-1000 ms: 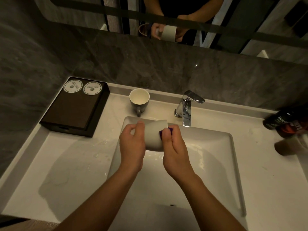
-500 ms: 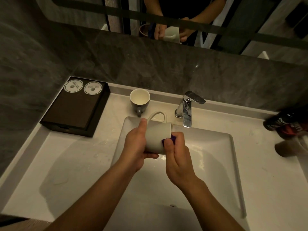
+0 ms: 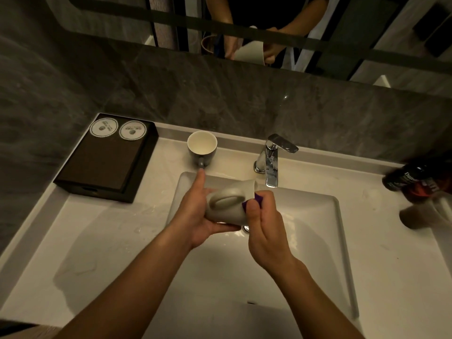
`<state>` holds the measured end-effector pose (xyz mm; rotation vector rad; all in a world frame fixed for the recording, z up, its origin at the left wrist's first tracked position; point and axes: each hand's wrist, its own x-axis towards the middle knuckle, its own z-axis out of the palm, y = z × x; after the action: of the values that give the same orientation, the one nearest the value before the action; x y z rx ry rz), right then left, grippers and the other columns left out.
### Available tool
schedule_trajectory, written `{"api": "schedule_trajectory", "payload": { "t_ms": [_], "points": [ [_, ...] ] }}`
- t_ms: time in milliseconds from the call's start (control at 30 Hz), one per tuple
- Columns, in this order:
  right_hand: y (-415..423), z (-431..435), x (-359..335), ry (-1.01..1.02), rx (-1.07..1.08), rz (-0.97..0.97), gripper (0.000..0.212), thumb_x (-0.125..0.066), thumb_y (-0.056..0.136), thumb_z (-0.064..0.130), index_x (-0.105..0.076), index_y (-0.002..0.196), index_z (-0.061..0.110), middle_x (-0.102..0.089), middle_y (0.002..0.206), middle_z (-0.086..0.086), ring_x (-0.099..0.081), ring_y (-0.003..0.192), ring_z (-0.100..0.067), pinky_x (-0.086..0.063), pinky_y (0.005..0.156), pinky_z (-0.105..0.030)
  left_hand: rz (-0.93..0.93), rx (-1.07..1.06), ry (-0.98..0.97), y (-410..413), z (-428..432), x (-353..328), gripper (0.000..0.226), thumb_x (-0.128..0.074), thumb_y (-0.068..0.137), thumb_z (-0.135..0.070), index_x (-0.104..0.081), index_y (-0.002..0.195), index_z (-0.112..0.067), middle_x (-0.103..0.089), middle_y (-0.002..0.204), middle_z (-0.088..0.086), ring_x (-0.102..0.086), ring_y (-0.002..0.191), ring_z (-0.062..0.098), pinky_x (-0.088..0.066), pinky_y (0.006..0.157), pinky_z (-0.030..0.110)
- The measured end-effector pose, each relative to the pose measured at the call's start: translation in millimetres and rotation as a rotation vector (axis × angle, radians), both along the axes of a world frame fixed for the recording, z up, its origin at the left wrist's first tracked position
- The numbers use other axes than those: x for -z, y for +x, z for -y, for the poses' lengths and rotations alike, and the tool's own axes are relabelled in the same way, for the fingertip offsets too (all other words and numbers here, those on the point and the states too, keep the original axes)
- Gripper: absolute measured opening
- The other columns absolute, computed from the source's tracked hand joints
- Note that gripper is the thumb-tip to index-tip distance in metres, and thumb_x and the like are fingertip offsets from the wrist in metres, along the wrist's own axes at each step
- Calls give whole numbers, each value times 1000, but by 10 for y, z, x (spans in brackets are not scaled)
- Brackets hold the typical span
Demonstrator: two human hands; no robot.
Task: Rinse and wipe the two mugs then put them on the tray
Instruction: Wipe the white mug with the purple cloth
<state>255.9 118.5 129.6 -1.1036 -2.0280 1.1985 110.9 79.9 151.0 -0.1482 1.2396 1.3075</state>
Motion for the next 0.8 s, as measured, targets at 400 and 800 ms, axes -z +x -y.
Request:
{"api": "schedule_trajectory", "payload": {
  "t_ms": [400,800],
  "points": [
    [-30,-206,-269,-353,43,-247,33,-44,103,47,-53,87,20,-56,83,9,-48,78,-7,-43,73,-23,-1233,-114,310,220,112,289,16,-52,100,-27,-64,109,-20,-66,109,0,-65,96,11,-59,73,29],
    [15,-63,-209,-78,-67,-31,14,-36,101,42,-47,97,33,-58,94,12,-54,82,0,-43,65,-14,-261,-198,-48,158,-108,-121,15,-61,101,-28,-65,89,-18,-68,96,13,-65,87,32,-55,82,47]
  ]
}}
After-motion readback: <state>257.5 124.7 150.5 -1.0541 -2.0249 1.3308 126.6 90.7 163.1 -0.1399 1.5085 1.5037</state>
